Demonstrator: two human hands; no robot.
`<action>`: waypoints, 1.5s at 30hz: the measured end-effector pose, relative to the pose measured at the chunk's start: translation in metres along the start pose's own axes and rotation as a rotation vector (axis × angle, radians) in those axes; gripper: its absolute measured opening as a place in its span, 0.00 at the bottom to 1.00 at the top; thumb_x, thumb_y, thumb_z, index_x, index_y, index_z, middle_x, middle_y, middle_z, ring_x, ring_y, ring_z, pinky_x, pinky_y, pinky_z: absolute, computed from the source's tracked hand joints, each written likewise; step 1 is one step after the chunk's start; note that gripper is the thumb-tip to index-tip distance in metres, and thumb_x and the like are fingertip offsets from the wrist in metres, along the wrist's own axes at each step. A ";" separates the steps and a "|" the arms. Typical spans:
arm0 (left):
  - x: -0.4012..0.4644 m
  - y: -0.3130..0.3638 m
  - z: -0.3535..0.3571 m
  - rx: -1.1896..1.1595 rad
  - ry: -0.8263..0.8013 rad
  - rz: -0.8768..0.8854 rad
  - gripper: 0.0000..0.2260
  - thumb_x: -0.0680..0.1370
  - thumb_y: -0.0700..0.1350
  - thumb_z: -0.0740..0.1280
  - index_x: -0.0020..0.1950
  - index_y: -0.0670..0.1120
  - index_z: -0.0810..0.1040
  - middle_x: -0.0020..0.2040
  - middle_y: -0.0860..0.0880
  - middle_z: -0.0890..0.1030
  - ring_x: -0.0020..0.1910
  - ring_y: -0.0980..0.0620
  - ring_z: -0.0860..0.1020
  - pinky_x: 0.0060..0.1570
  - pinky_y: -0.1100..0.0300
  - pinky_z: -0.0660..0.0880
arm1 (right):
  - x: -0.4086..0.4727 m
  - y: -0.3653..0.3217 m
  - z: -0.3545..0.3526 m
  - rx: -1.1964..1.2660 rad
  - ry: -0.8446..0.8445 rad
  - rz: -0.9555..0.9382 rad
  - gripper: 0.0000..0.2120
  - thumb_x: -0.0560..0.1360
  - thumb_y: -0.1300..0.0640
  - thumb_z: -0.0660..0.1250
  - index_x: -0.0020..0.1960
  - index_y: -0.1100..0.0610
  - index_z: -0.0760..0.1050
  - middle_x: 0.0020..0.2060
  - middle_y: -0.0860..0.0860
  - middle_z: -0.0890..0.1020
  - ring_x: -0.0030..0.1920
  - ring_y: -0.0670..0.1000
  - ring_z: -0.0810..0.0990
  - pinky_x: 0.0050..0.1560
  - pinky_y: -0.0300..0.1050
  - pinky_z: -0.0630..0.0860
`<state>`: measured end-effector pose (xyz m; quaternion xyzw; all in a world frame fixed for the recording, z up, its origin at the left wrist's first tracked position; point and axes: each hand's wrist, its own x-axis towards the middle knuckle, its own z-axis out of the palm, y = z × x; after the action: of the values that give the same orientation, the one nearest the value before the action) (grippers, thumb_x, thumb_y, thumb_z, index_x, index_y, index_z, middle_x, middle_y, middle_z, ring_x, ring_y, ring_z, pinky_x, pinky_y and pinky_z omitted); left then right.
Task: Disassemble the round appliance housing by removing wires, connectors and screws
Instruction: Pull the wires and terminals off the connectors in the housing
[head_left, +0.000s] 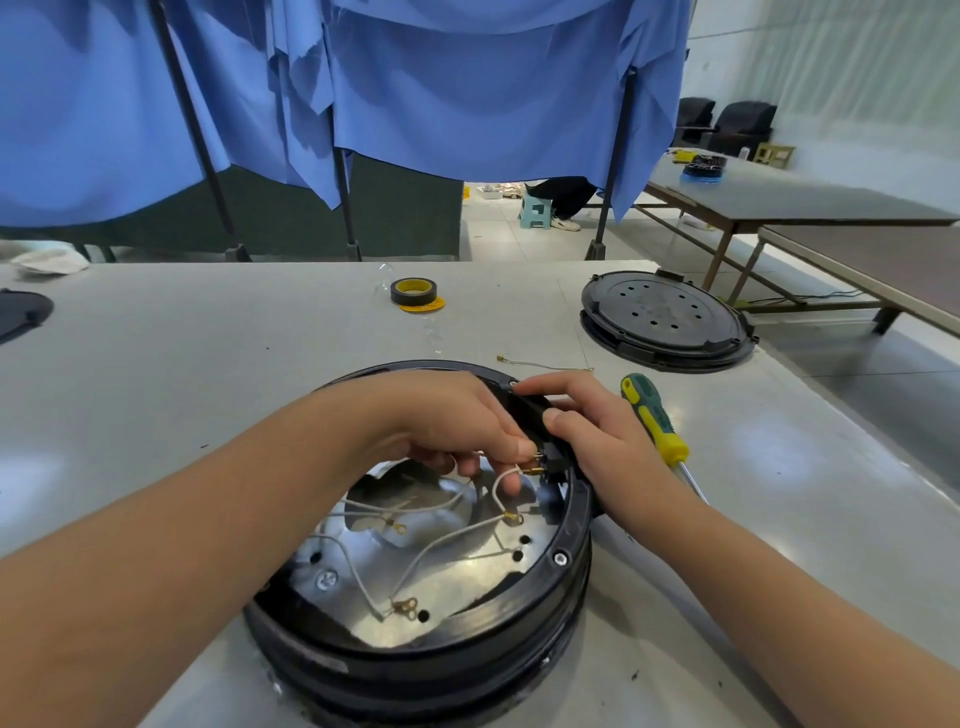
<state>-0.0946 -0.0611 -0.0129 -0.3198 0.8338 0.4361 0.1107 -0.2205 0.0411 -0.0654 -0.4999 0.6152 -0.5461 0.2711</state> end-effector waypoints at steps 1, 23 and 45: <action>-0.001 -0.002 0.000 -0.033 -0.011 0.006 0.13 0.79 0.46 0.65 0.37 0.48 0.83 0.28 0.58 0.80 0.22 0.60 0.68 0.29 0.65 0.63 | 0.000 0.000 0.000 0.001 0.000 -0.001 0.15 0.77 0.70 0.58 0.57 0.58 0.78 0.55 0.54 0.80 0.55 0.51 0.79 0.58 0.49 0.76; -0.010 0.006 0.003 0.352 0.175 0.224 0.10 0.79 0.47 0.64 0.42 0.50 0.84 0.34 0.54 0.82 0.28 0.63 0.73 0.33 0.67 0.72 | 0.002 0.004 0.001 0.024 -0.010 -0.011 0.16 0.77 0.70 0.57 0.55 0.55 0.78 0.55 0.57 0.80 0.55 0.55 0.79 0.58 0.51 0.76; -0.010 -0.003 0.021 0.432 0.424 0.418 0.08 0.74 0.39 0.65 0.37 0.44 0.82 0.35 0.44 0.80 0.40 0.45 0.78 0.44 0.48 0.75 | 0.005 0.011 -0.001 0.058 -0.031 -0.051 0.17 0.76 0.71 0.57 0.54 0.55 0.78 0.54 0.57 0.80 0.54 0.54 0.80 0.57 0.49 0.76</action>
<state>-0.0872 -0.0411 -0.0233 -0.1949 0.9584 0.1873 -0.0914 -0.2260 0.0362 -0.0744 -0.5158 0.5819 -0.5624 0.2810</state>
